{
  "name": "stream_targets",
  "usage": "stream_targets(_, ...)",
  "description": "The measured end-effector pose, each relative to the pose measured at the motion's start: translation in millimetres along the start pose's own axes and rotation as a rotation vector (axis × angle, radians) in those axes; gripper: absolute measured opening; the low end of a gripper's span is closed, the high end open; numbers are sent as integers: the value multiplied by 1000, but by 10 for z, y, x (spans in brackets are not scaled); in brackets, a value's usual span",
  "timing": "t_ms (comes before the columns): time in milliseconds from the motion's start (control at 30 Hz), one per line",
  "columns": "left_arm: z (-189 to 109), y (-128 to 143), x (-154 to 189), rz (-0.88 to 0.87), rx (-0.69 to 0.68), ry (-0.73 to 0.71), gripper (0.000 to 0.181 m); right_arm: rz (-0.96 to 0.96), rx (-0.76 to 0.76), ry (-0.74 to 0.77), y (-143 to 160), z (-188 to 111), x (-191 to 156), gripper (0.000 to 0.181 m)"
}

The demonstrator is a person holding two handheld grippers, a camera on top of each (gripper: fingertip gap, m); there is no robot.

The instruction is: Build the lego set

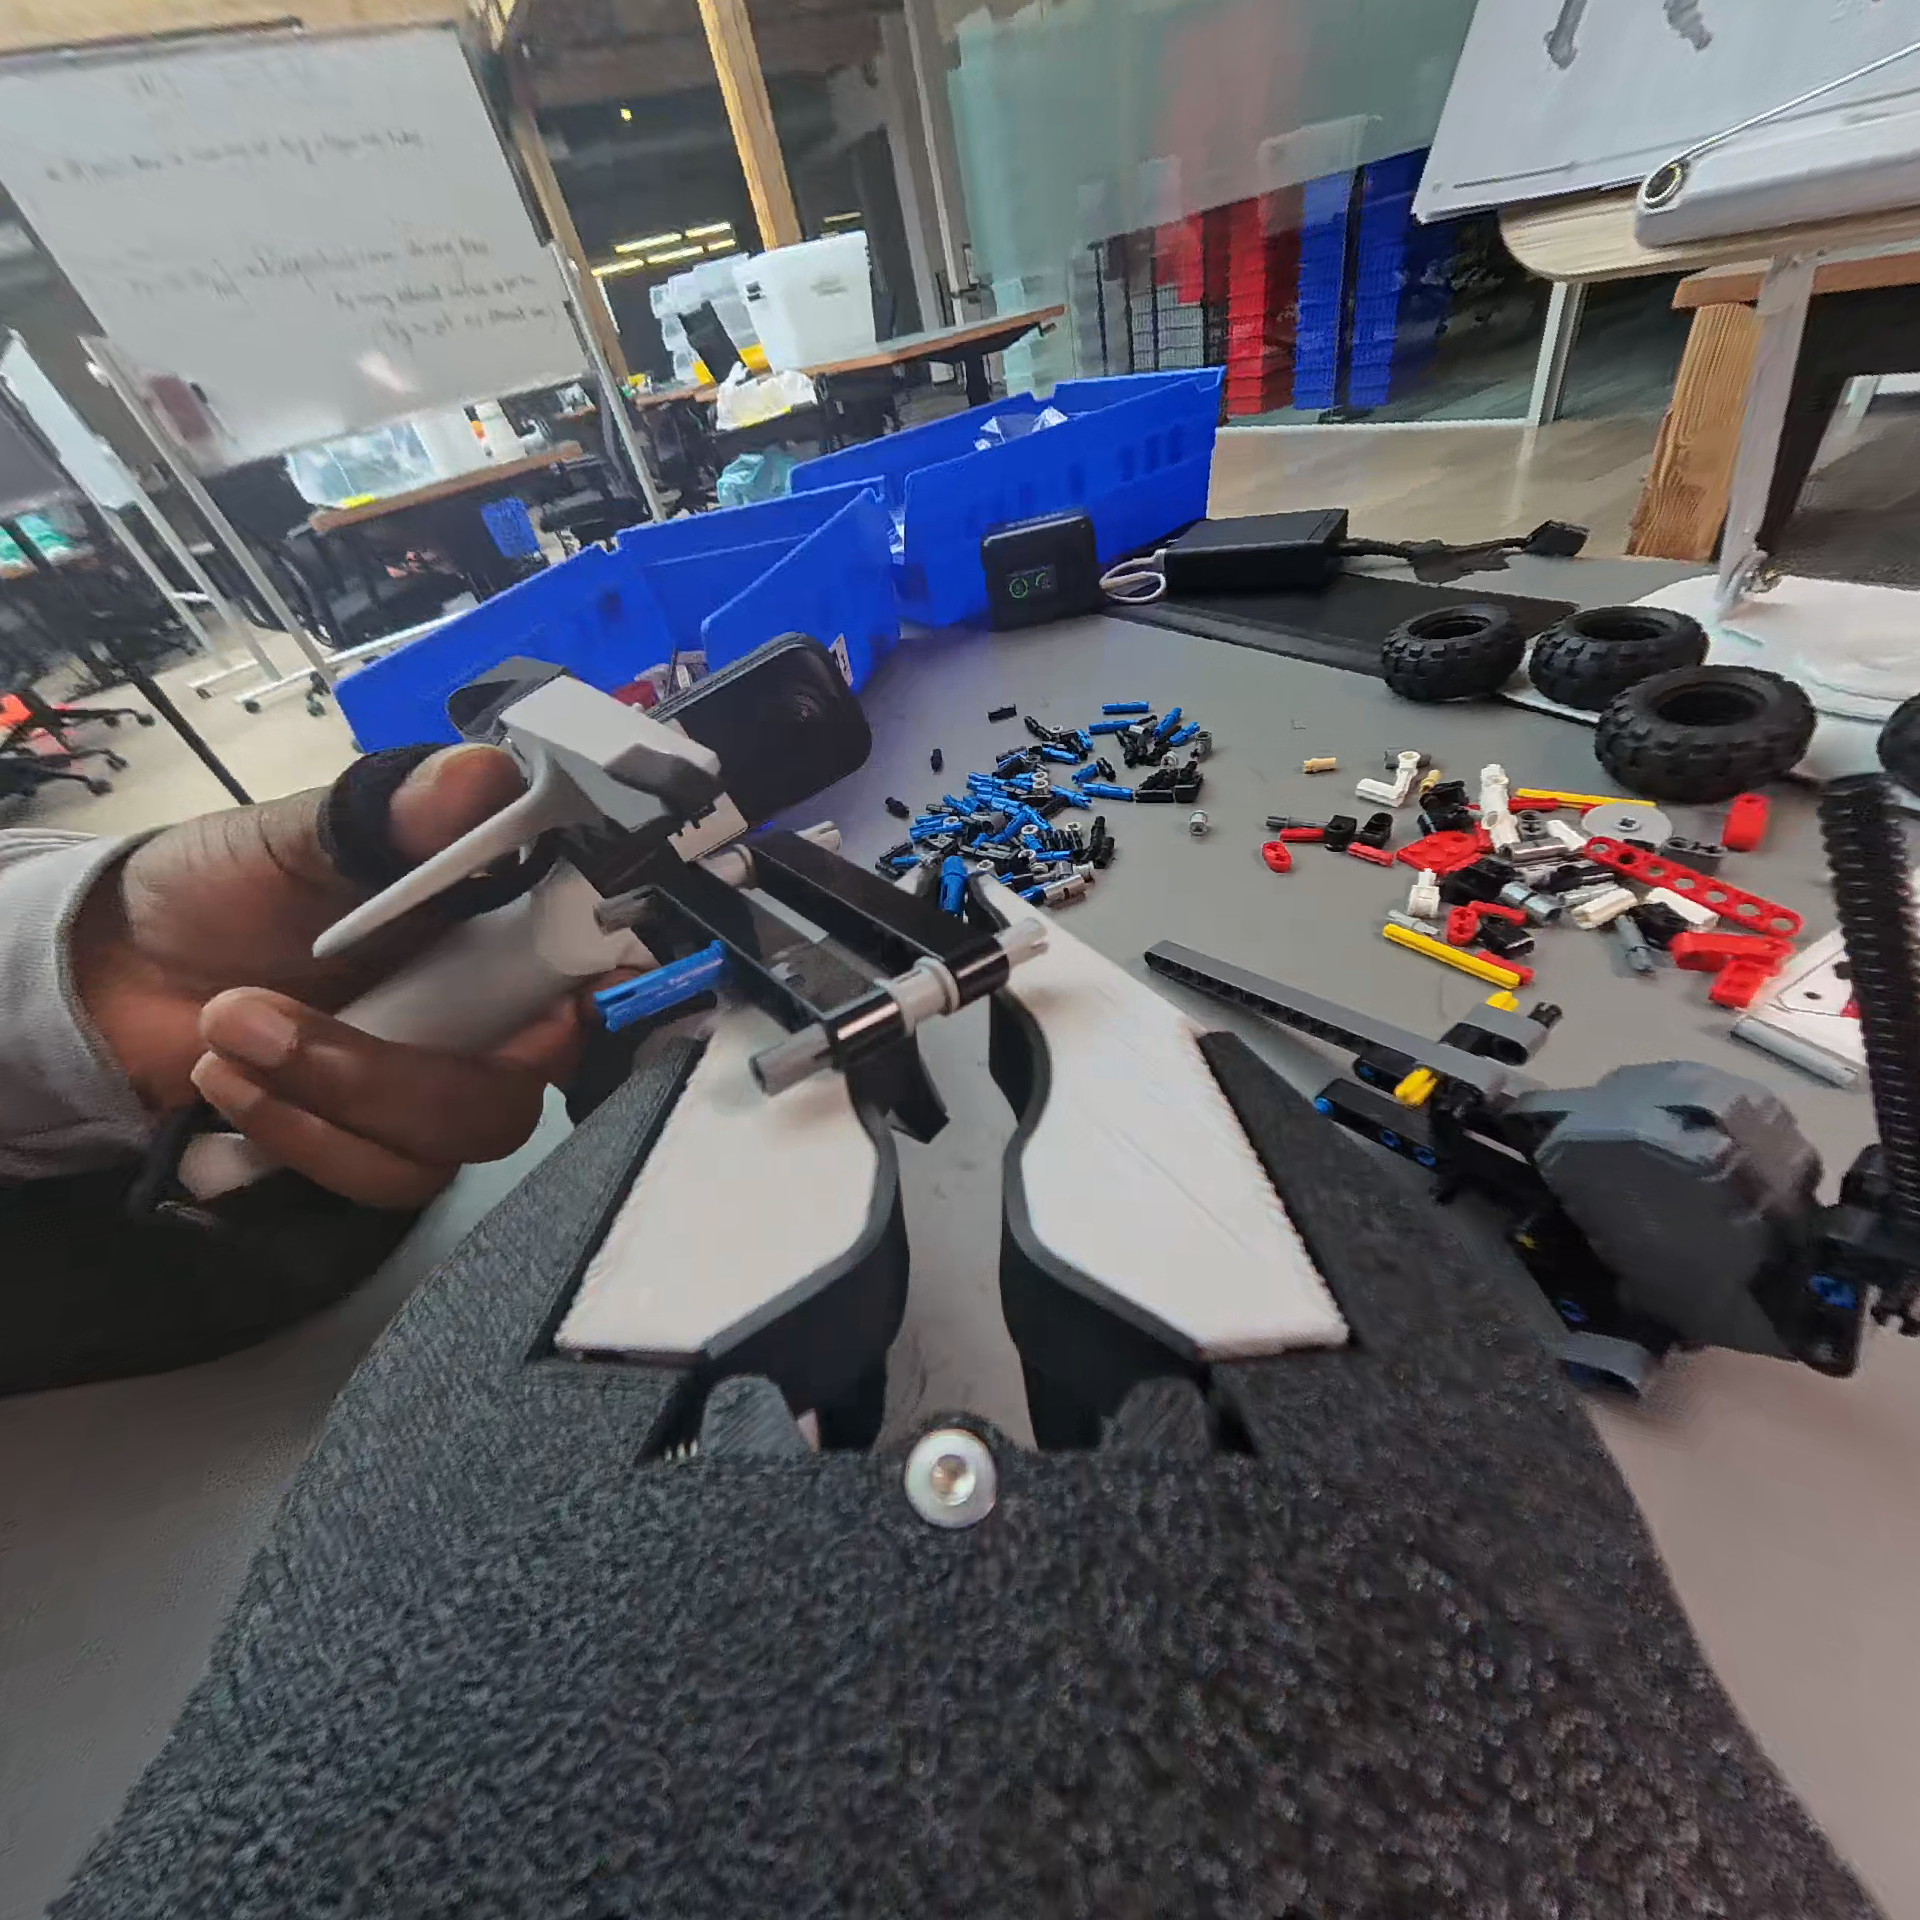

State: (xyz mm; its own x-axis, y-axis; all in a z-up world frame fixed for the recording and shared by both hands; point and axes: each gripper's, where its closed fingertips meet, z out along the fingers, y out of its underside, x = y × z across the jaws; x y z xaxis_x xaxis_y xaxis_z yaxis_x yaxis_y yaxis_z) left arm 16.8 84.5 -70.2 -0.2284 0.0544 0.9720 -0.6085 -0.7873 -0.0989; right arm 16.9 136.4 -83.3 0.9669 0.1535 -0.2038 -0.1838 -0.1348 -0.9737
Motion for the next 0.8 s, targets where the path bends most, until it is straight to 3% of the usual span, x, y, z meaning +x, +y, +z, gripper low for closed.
stream_targets(133, 32, 54, 64, 10, -7, -6, 56, -31, 4, -2, -1, -10, -9, 5)
stream_targets(400, 62, 36, -43, -7, -7, -67, 41, -422, -60, 200, -20, -44, 76, 5)
stream_targets(667, 59, 6, -136, -34, 50, -61, 40, -619, -158, 263, 39, -66, 195, 5)
stream_targets(800, -47, -17, -142, -39, 65, -40, 20, -644, -204, 249, 30, -125, 285, 5)
